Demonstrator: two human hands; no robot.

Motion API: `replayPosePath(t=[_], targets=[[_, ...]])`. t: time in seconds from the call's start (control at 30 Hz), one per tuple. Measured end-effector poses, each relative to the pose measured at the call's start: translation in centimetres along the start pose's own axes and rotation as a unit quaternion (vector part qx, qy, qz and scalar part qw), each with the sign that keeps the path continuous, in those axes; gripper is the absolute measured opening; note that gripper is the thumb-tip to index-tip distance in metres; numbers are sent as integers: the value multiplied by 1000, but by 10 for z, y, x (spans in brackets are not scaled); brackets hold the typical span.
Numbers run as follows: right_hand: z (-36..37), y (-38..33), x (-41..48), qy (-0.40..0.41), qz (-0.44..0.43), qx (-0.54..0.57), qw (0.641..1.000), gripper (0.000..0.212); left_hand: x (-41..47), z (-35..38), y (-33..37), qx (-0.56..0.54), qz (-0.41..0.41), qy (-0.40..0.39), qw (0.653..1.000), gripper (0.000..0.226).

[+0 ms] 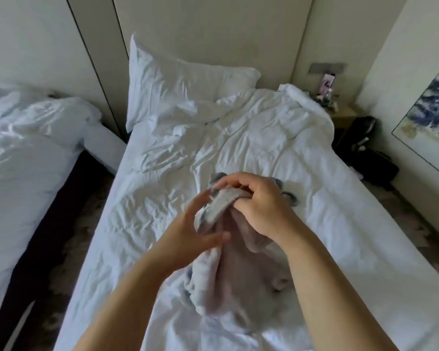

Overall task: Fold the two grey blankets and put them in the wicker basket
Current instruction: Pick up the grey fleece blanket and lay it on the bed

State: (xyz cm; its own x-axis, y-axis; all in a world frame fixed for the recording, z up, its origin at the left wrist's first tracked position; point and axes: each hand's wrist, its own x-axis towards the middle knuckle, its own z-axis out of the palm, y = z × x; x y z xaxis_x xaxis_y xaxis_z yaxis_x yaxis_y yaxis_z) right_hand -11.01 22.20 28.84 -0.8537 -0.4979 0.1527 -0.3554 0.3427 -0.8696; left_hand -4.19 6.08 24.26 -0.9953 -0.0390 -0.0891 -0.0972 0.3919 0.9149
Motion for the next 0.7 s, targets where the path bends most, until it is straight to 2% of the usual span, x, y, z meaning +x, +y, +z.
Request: replayPosePath(t=[0.07, 0.1, 0.17, 0.23, 0.33, 0.4, 0.43, 0.5, 0.57, 0.63, 0.7], targets=[[-8, -22, 0, 52, -57, 1, 997, 48, 7, 1, 31, 9, 71, 56, 996, 28], [-12, -25, -1, 76, -68, -4, 995, 47, 10, 0, 43, 13, 89, 97, 991, 19], [-20, -22, -4, 110, -52, 6, 993, 39, 13, -4, 57, -15, 103, 157, 982, 17], [-24, -14, -9, 113, -5, 41, 993, 30, 13, -9, 66, -103, 115, 182, 971, 22], [-21, 2, -15, 31, 51, 50, 997, 16, 13, -18, 75, -194, 134, 165, 958, 30], [-16, 13, -15, 25, 70, 51, 996, 25, 18, -25, 77, -143, 143, 176, 963, 21], [-17, 15, -13, 60, 82, 62, 993, 22, 22, -31, 76, -96, 132, 199, 966, 17], [-24, 12, -6, 179, 90, 98, 975, 14, 30, -46, 70, 30, 76, 244, 966, 14], [-34, -2, 2, 251, 61, 148, 955, 11, 34, -60, 62, 150, -8, 238, 960, 14], [-39, -20, 12, 234, 12, 138, 962, 11, 35, -67, 56, 208, -64, 214, 952, 17], [-37, -40, 22, 204, -46, 105, 972, 12, 34, -66, 56, 207, -61, 199, 956, 14]])
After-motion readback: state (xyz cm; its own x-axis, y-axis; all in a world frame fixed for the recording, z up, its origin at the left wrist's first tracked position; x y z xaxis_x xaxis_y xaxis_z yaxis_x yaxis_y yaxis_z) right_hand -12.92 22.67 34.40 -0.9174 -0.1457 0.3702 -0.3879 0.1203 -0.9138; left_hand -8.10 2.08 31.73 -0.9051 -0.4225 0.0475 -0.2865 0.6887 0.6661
